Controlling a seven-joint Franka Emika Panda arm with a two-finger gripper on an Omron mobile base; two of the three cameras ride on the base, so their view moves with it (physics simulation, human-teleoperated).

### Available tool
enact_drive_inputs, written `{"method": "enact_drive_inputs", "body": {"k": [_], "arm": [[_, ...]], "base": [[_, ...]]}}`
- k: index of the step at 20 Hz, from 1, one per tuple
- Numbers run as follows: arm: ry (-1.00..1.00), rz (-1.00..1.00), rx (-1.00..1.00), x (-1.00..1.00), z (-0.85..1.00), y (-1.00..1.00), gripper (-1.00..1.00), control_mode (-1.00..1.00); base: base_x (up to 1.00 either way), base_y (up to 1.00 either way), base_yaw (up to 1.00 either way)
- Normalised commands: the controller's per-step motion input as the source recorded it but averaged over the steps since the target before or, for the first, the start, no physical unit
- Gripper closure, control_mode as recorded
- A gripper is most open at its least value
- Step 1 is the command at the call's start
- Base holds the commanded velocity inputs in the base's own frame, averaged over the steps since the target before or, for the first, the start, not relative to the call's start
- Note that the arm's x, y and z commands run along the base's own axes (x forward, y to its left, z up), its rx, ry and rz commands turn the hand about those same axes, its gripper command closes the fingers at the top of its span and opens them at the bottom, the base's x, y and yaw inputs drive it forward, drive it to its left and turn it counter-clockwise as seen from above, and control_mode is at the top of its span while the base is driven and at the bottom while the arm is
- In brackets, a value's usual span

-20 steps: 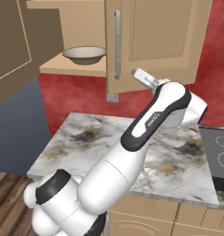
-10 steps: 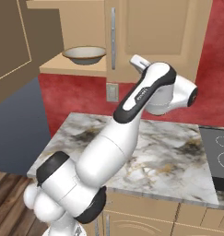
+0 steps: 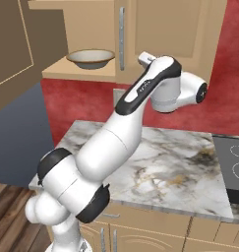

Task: Open the cabinet. Pick the bowls from the counter and place them in the cabinet. Then close the cabinet.

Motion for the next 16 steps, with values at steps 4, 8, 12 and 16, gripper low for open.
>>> {"method": "enact_drive_inputs", "body": {"k": [4, 8, 12, 16], "arm": [[0.00, -0.08, -0.04, 0.57, -0.28, 0.00, -1.00, -1.00], [0.00, -0.07, -0.06, 0.18, -0.30, -0.01, -1.00, -1.00], [0.00, -0.06, -0.09, -0.20, -0.27, 0.00, -1.00, -1.00], [-0.02, -0.04, -0.10, -0.57, -0.19, 0.00, -1.00, -1.00]], "base": [[0.00, 0.00, 0.00], [0.00, 0.00, 0.00], [0.00, 0.00, 0.00], [0.00, 0.00, 0.00]]}}
